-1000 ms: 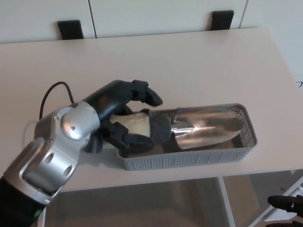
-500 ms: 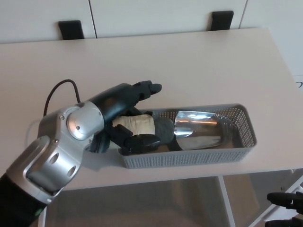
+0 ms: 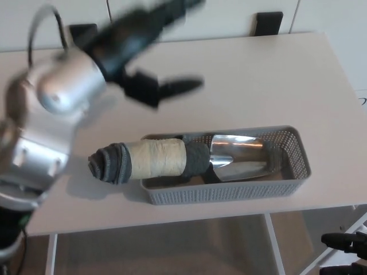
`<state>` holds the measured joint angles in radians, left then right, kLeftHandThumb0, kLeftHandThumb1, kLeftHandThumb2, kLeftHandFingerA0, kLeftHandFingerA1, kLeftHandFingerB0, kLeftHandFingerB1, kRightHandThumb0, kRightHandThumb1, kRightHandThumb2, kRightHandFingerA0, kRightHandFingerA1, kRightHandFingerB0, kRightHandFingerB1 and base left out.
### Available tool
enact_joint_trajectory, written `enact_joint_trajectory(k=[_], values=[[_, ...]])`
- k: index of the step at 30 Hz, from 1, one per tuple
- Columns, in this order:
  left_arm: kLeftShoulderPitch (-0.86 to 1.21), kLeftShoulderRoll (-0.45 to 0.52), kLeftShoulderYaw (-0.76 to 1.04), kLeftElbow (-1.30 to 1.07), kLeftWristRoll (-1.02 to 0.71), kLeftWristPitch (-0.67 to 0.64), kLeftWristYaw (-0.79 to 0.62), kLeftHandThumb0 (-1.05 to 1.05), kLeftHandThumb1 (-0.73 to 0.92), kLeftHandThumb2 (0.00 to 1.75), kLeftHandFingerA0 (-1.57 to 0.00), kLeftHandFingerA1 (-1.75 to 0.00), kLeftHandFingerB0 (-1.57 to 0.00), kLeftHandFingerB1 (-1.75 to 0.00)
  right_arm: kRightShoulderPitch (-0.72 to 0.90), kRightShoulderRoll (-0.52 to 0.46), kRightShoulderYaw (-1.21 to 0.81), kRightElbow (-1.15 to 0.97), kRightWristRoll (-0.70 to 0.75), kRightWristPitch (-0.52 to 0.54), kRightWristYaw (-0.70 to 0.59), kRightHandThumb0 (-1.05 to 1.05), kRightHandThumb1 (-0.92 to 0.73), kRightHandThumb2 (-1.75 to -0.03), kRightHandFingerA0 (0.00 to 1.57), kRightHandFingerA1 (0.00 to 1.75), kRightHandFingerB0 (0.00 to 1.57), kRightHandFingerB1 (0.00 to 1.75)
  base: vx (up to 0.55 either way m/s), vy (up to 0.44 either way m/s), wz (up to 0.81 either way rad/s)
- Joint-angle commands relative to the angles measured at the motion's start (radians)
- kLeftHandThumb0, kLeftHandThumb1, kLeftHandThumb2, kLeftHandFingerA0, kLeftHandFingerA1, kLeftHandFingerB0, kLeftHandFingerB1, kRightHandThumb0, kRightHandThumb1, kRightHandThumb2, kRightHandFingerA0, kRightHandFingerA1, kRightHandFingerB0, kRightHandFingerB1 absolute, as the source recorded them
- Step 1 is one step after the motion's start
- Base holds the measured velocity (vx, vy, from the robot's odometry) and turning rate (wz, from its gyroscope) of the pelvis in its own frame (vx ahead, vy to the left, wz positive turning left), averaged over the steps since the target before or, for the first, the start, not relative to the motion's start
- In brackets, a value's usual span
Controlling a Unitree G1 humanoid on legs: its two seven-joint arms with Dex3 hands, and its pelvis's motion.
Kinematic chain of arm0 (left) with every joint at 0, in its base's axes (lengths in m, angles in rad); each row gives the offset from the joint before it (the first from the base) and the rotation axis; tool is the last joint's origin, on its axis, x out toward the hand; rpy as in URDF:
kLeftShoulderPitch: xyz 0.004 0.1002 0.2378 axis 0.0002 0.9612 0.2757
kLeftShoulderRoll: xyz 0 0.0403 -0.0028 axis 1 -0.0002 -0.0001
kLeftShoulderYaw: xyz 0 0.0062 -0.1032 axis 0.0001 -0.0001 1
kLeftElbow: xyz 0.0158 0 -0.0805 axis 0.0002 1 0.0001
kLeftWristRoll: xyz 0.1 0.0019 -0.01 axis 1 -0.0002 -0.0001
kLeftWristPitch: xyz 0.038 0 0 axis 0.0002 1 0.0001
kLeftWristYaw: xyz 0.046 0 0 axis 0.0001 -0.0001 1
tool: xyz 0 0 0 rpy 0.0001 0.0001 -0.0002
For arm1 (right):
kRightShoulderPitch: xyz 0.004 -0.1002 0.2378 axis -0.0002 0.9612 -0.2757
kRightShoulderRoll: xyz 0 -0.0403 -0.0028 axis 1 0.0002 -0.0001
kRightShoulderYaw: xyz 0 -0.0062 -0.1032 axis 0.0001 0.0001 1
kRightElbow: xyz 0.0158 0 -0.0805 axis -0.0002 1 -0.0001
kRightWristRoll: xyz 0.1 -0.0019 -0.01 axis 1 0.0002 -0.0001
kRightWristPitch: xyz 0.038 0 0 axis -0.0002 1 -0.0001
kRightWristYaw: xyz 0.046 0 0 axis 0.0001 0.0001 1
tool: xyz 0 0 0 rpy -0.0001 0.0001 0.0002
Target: The robot walks towards a desk on which a shovel is kept on the left hand side and a container is kept on the right hand side. The robot picks up the shovel using its left hand and places it in the container.
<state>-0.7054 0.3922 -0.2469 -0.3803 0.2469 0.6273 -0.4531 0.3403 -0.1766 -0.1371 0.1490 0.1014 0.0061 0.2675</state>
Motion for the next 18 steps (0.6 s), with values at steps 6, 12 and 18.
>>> enact_joint_trajectory(k=[6, 12, 18], values=[[-0.069, 0.150, 0.309, -0.172, -0.108, -0.046, -0.066, -0.92, 0.62, 0.99, 0.00, -0.06, 0.00, -0.05, 0.017, -0.024, 0.017, 0.019, -0.026, -0.031, 0.006, -0.45, -0.44, -0.54, 0.90, 0.47, 0.77, 0.46, 0.00, 0.000, 0.00], [0.286, 0.185, 0.675, -0.395, -0.282, -0.068, -0.193, -0.86, 0.56, 0.97, -0.05, -0.20, -0.06, -0.12, 0.018, -0.025, 0.008, 0.000, -0.018, 0.005, 0.002, -0.44, -0.44, -0.54, 0.90, 0.47, 0.75, 0.46, 0.00, 0.000, 0.00], [0.860, -0.027, 1.135, -0.523, -0.632, -0.116, -0.449, -0.80, 0.50, 0.86, -0.03, -0.22, -0.07, -0.14, 0.010, -0.035, 0.008, 0.044, -0.015, -0.012, 0.024, -0.46, -0.42, -0.53, 0.90, 0.47, 0.78, 0.46, 0.00, 0.000, 0.00]])
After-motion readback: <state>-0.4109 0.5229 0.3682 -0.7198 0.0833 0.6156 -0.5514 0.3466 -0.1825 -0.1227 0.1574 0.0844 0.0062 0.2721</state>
